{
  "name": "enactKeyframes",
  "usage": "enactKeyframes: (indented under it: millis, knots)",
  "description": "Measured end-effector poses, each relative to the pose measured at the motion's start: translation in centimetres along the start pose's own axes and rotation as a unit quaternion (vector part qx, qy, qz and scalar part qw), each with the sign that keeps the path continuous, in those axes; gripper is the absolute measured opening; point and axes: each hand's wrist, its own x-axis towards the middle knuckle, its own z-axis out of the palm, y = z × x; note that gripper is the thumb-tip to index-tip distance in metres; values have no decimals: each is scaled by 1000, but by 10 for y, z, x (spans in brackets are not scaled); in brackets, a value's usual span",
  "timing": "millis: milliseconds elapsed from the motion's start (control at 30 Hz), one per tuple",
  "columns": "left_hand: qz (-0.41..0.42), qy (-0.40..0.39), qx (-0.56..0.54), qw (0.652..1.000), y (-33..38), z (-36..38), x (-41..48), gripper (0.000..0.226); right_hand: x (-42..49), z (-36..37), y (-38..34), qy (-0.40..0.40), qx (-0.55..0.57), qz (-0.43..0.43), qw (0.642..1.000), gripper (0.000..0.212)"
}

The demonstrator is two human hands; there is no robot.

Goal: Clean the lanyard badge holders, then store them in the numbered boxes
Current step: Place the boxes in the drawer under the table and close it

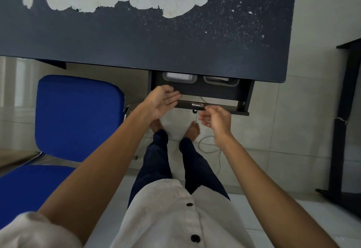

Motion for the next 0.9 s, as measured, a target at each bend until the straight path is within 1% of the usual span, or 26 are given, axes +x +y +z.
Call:
enactKeyframes:
  millis: [67, 100, 200, 267, 333, 400, 533, 600, 733, 833, 900]
  knots:
    - [-8, 3, 20, 1000, -5, -5, -3, 28, 0, 0, 21, 0, -85, 21, 996, 10]
    - [-16, 8, 33, 999, -7, -8, -4, 27, 2, 1, 29, -2, -115, 46, 992, 10]
    - [-44, 28, 84, 995, -13, -15, -6, 22, 17, 7, 45, -35, -147, 119, 981, 9]
    - [-54, 45, 114, 991, -18, -19, -7, 20, 29, 14, 50, -42, -157, 119, 979, 24]
    - [-63, 67, 132, 987, -20, -22, -7, 21, 37, 21, 49, -39, -167, 100, 980, 38]
    - [-77, 85, 148, 982, -20, -22, -7, 24, 42, 29, 47, -43, -172, 84, 981, 38]
    - [-103, 97, 210, 967, -23, -21, -11, 29, 51, 38, 44, -41, -164, 82, 982, 24]
    - [-95, 97, 193, 972, -26, -22, -11, 26, 55, 40, 46, -32, -175, 80, 981, 19]
    - [-65, 68, 93, 991, -27, -23, -11, 19, 58, 42, 52, -19, -206, 67, 976, 14]
    - [-60, 59, 89, 993, -25, -25, -12, 20, 58, 44, 53, -16, -209, 67, 976, 16]
    - [-57, 68, 91, 992, -25, -27, -10, 18, 60, 45, 53, -15, -203, 73, 976, 17]
